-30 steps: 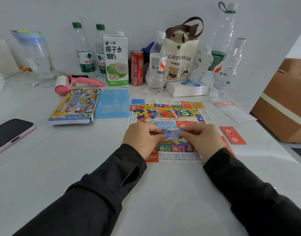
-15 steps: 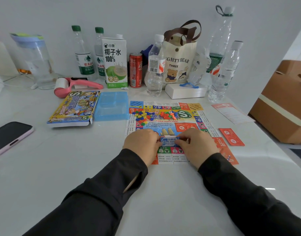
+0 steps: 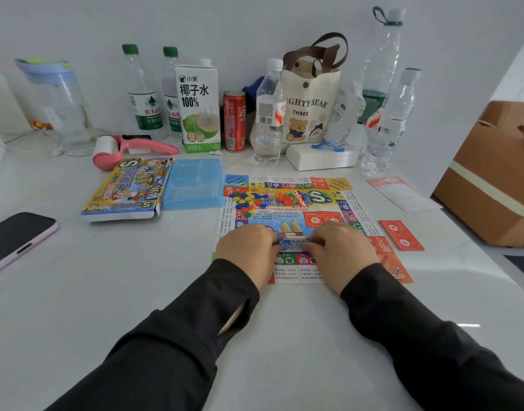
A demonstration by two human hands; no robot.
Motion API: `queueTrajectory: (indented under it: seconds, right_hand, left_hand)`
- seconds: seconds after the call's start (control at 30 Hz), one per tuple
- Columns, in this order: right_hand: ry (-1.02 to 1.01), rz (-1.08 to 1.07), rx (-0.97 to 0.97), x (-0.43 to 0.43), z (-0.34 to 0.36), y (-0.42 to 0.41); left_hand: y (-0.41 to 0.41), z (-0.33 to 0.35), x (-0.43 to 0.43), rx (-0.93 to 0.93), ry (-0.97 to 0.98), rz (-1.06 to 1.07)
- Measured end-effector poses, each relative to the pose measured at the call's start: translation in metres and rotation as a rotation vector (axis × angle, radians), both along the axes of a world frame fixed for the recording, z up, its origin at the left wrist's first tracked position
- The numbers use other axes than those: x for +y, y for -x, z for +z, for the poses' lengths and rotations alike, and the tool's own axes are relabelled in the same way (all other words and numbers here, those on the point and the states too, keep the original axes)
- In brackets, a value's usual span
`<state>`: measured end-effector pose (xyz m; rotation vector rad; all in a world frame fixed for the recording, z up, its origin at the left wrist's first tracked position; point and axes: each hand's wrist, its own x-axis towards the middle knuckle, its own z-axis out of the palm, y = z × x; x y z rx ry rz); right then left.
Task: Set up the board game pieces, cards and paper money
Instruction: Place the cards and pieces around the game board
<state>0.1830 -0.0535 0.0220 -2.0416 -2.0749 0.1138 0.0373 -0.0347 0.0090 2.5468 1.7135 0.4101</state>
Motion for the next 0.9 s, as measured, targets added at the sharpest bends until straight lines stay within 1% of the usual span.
queueTrajectory:
  seconds: [0.07,0.17,0.43,0.7,0.77,0.9]
  right_hand:
    - [-0.005,-0.001,0.035,-0.001,0.001,-0.002]
    - [0.012,0.006,0.079,-0.001,0.004,-0.003]
    - [0.061,0.036,0.057,0.003,0.003,-0.005]
    - [-0.044,0.058,0.078,0.002,-0.003,-0.005]
    - [-0.073,0.103,0.050,0.001,-0.005,-0.004]
    - [-0.115,0.248,-0.110,-0.001,-0.011,0.001]
  left_hand:
    - [0.002,0.000,0.001,-0.057,0.023,0.008]
    - [0.004,0.000,0.003,-0.090,0.041,0.011]
    - [0.008,0.000,0.004,-0.109,0.064,-0.023]
    - [0.007,-0.003,0.005,-0.116,0.041,-0.002]
    - [0.007,-0.004,0.006,-0.119,0.037,0.000]
    - [0.006,-0.005,0.005,-0.137,0.021,-0.019]
